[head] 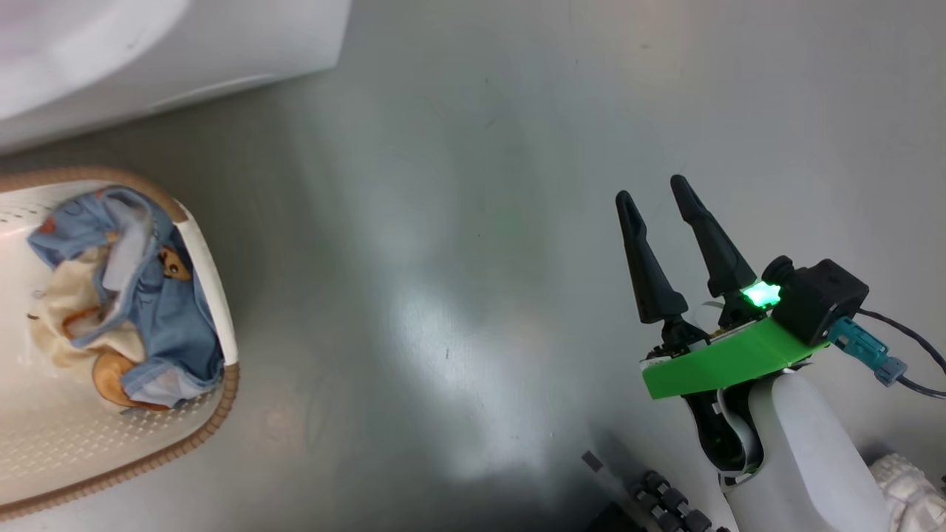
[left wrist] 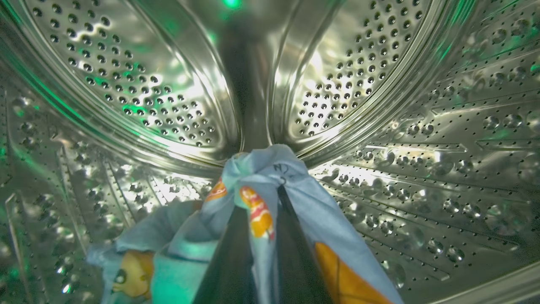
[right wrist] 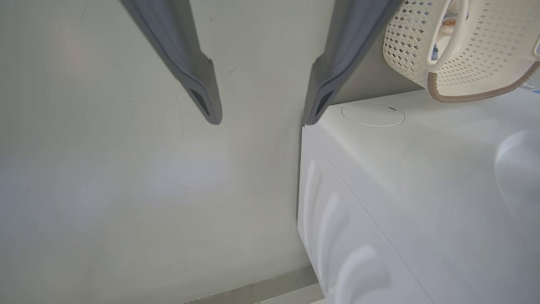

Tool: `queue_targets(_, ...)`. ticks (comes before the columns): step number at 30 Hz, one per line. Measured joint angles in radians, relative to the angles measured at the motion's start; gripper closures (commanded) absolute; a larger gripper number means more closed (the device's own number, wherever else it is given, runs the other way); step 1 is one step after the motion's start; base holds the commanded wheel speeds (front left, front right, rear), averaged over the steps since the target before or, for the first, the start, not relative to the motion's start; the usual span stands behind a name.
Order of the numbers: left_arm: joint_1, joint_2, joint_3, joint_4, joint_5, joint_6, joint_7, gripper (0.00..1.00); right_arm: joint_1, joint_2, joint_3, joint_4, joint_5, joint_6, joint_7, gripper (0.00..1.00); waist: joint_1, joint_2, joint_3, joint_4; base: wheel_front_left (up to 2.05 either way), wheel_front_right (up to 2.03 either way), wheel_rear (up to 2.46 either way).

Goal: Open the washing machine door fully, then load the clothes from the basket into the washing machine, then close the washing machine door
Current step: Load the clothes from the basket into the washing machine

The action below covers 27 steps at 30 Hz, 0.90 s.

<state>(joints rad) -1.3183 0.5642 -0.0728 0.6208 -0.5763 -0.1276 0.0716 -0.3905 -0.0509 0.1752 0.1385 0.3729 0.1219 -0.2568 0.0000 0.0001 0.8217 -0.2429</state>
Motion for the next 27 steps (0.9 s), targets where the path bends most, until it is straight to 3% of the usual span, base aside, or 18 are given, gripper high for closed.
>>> queue_targets(12, -0.107, 0.063, -0.066, -0.037, 0.035, 0.0, -0.306, 1.0, -0.027, 0.0, 0.012, -0.001, 0.01, 0.0, 0.0, 0.0, 0.0, 0.0, 0.049, -0.02, 0.0, 0.0, 0.0)
queue_targets(20, -0.118, 0.063, -0.107, 0.046, 0.011, 0.0, -0.318, 1.0, -0.026, 0.0, 0.012, 0.008, 0.017, 0.0, 0.0, 0.0, 0.0, 0.0, 0.034, -0.015, 0.0, 0.0, 0.0)
queue_targets(25, -0.099, 0.049, -0.122, 0.12, -0.054, 0.0, -0.248, 1.0, -0.026, 0.0, 0.008, 0.019, 0.017, 0.0, 0.0, 0.0, 0.0, 0.0, 0.018, -0.004, 0.0, 0.0, 0.0)
queue_targets(26, -0.091, 0.044, -0.128, 0.134, -0.054, 0.0, -0.231, 0.85, -0.026, 0.0, 0.007, 0.022, 0.017, 0.0, 0.0, 0.0, 0.0, 0.0, 0.014, -0.001, 0.0, 0.0, 0.0)
queue_targets(27, -0.082, 0.034, -0.129, 0.144, -0.059, 0.0, -0.222, 0.38, -0.026, 0.0, 0.007, 0.024, 0.017, 0.0, 0.0, 0.0, 0.0, 0.0, 0.01, 0.002, 0.0, 0.0, 0.0)
